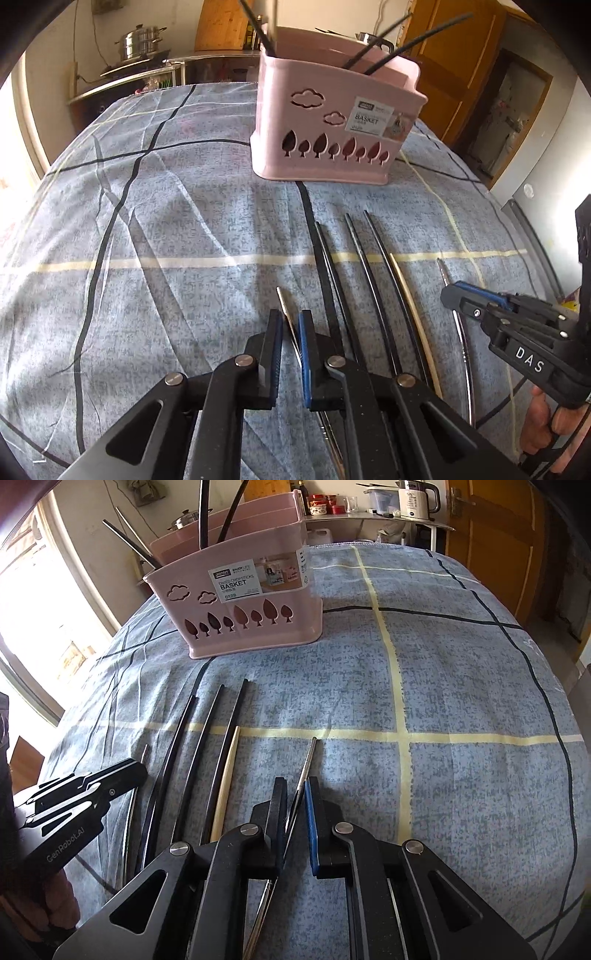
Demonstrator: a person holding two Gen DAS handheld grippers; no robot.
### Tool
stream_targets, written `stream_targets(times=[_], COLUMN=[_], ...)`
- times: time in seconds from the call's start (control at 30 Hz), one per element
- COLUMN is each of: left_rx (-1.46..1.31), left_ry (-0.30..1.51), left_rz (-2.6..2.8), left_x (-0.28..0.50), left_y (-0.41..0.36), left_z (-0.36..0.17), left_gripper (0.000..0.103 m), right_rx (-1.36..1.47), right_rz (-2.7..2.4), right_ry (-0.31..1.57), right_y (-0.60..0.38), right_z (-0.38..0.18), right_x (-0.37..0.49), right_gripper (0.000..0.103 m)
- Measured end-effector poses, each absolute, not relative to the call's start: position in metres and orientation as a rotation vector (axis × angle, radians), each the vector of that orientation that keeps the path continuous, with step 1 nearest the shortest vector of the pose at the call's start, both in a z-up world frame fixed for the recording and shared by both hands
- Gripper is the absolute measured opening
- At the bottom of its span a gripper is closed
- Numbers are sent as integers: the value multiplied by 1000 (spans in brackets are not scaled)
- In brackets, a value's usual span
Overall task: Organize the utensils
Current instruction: 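Grasp a thin chopstick with the left tool while the right tool grasps a metal one, then lift both held chopsticks and carry them over the pink basket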
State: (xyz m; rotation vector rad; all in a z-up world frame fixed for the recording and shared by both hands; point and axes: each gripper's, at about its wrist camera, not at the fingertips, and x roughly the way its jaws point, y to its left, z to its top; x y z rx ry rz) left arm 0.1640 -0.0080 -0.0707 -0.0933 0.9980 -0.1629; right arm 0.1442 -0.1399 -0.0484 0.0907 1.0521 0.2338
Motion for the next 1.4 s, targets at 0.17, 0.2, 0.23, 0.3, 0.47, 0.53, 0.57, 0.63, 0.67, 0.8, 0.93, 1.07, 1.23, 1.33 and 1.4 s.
stream_targets(times=[0.17,0.2,0.23,0.3,0.47,0.53,0.57,0.63,0.67,0.8,0.93,1.07,1.23,1.33,1.4], left_rx=[-56,-56,-59,-80,-96,-102,-100,-96,-95,-92,-97,-102,-110,-112,-119], left_ry=[1008,1012,1015,1028,1005,984,971,939,921,849,784,732,704,698,696], left_rz=[-159,-159,-162,-171,-190,-200,-203,-213,-219,-236,-240,-237,-236,-235,-237], left_x=[170,171,172,174,171,171,169,169,168,169,170,172,172,168,164], left_y=[-16,-16,-16,-15,-10,-10,-9,-8,-8,-6,-1,6,13,15,17], left_z=[-70,-70,-69,-68,-56,-46,-41,-26,-18,15,44,65,75,74,74], left_gripper=[8,8,6,6,4,4,4,4,4,4,4,3,3,3,3], right_rx=[44,44,48,59,95,107,113,119,122,133,140,140,145,149,146], right_rz=[230,232,233,237,254,261,262,267,269,274,272,267,264,264,260], right_ry=[1055,1057,1059,1062,1030,1014,1001,980,965,908,849,789,735,732,726], right_y=[-134,-134,-135,-137,-144,-146,-147,-150,-151,-157,-162,-167,-171,-172,-172], right_z=[-48,-48,-48,-48,-37,-31,-26,-17,-10,13,36,58,73,72,71], right_x=[149,149,150,150,147,147,146,147,147,148,148,147,143,139,135], right_gripper=[7,7,6,5,5,5,5,5,5,5,5,5,5,5,5])
